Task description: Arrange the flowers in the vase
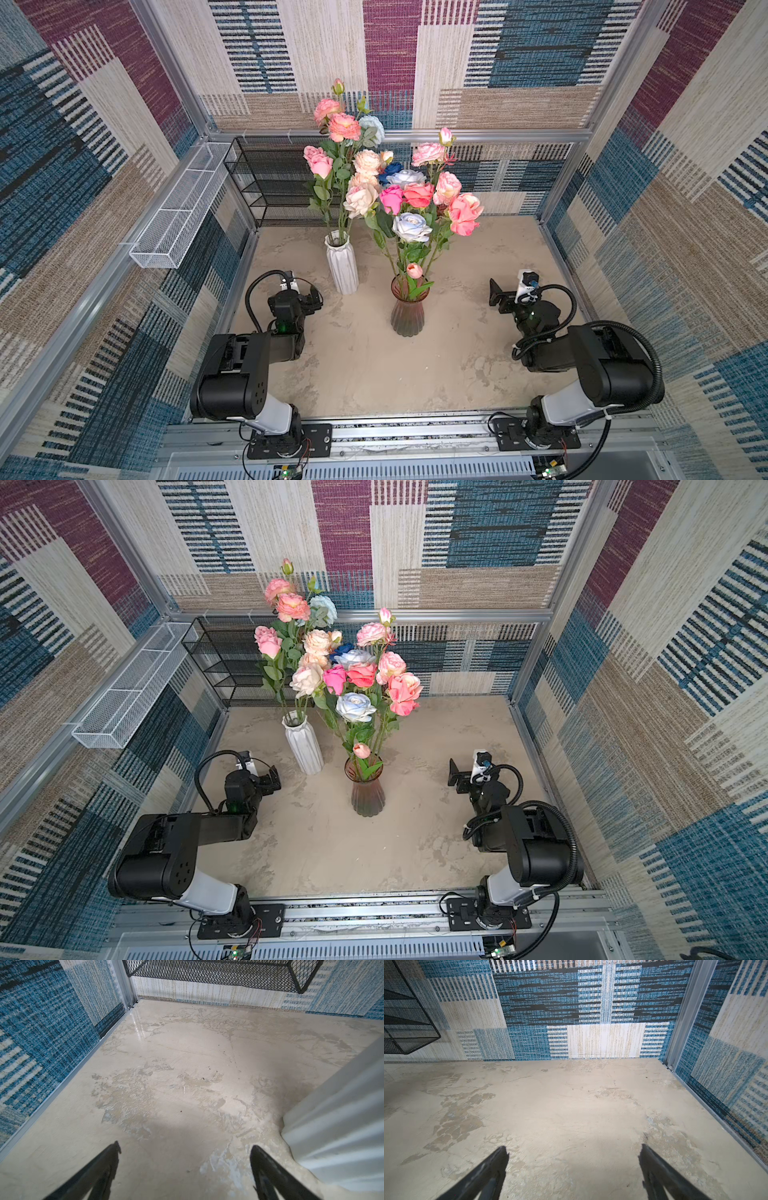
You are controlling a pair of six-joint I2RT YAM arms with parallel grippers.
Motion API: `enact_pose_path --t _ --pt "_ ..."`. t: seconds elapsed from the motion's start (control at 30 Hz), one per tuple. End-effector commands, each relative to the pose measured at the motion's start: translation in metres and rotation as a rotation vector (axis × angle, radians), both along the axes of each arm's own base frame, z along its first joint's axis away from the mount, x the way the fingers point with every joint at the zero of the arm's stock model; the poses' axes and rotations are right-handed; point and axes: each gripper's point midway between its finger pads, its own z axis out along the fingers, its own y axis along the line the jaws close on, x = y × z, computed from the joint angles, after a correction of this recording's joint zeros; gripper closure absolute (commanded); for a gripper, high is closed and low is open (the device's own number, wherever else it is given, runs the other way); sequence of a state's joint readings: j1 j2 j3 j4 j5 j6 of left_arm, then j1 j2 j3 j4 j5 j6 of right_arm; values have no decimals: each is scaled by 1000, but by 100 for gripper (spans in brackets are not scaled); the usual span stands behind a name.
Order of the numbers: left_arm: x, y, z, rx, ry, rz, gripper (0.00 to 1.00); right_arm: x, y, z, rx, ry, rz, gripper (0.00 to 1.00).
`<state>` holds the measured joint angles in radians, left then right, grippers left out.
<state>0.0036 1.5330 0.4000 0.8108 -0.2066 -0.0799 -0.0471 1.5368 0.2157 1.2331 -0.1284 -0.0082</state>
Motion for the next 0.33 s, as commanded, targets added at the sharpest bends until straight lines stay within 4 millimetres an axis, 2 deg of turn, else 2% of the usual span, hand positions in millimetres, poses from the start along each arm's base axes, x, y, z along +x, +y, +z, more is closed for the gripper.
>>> enact_pose_path --t 0.0,0.3 --pt "5 0 10 31 -35 -13 1 2 1 10 -13 -37 6 1" --pt "5 -1 10 31 -34 -15 1 2 1 10 -13 -39 7 0"
